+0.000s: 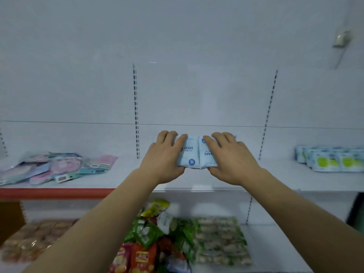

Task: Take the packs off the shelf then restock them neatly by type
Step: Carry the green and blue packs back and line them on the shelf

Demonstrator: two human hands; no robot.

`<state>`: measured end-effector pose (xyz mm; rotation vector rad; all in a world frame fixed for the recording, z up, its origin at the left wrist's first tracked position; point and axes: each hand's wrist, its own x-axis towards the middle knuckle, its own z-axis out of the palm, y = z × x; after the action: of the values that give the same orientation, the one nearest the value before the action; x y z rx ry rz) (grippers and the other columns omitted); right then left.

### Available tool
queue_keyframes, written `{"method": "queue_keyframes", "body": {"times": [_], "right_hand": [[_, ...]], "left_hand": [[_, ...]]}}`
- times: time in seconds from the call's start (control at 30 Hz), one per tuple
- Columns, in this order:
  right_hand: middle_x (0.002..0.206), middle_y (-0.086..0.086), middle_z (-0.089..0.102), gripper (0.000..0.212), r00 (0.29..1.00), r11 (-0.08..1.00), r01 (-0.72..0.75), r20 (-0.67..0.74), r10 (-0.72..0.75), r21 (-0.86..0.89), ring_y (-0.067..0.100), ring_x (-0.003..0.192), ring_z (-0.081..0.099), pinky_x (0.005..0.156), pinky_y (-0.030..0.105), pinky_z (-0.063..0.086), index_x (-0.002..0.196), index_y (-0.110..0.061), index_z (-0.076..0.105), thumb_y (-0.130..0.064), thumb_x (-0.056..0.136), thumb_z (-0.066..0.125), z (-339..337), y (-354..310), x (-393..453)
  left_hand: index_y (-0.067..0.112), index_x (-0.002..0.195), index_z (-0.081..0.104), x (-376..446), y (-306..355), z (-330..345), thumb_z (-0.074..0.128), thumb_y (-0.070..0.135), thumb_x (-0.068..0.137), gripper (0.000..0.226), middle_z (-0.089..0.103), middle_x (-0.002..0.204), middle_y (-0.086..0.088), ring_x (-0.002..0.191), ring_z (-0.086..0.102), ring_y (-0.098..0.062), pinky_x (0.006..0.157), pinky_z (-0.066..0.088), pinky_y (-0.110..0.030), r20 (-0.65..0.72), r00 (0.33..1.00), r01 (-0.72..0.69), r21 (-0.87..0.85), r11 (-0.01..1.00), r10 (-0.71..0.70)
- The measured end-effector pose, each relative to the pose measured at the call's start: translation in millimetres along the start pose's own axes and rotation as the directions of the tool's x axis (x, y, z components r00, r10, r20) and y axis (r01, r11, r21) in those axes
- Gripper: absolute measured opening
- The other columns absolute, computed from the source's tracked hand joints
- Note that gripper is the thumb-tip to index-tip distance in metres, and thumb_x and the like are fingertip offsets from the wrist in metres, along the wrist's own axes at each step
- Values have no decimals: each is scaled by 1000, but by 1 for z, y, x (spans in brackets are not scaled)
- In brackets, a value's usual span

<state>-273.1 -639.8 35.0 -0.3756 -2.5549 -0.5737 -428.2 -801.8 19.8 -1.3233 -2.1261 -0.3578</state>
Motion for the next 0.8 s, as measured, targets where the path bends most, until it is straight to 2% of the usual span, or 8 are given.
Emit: {"method": "queue_keyframes", "body": {"times": [0.23,0.37,0.5,0.67,0.8], "right_hand": [[145,8,39,84,980,981,-165,92,175,-102,32,129,39,85,46,49,151,-19,28,-49,81,64,5,129,-109],[148,5,33,86,951,951,-271,115,288,-147,30,133,34,94,47,47,153,-22,22,-51,84,62,8,190,-163],[149,6,34,83,910,914,-364,142,390,-179,30,133,33,92,47,47,153,-22,24,-50,84,62,21,243,-205],[146,6,36,84,868,878,-420,179,462,-229,31,133,34,93,50,48,151,-22,25,-48,82,65,54,313,-236],[142,7,42,84,851,864,-441,194,489,-243,33,130,38,89,52,51,149,-21,32,-43,77,69,83,371,-234]], "left_hand": [[19,153,26,54,155,54,67,48,78,90,35,146,-7,134,23,-30,92,50,-49,-19,980,-201,-145,969,200],[19,154,23,83,236,77,66,50,79,92,33,147,-8,135,24,-31,93,49,-48,-22,949,-312,-184,932,313],[17,154,25,113,303,105,66,52,79,92,36,145,-10,134,27,-32,90,51,-47,-29,911,-407,-222,886,411],[12,147,38,150,374,157,65,51,75,86,48,132,-13,122,39,-35,77,55,-50,-81,866,-495,-286,821,494],[9,139,47,197,415,202,54,54,71,82,55,120,-16,112,48,-37,64,57,-48,-158,850,-524,-339,781,502]]}}
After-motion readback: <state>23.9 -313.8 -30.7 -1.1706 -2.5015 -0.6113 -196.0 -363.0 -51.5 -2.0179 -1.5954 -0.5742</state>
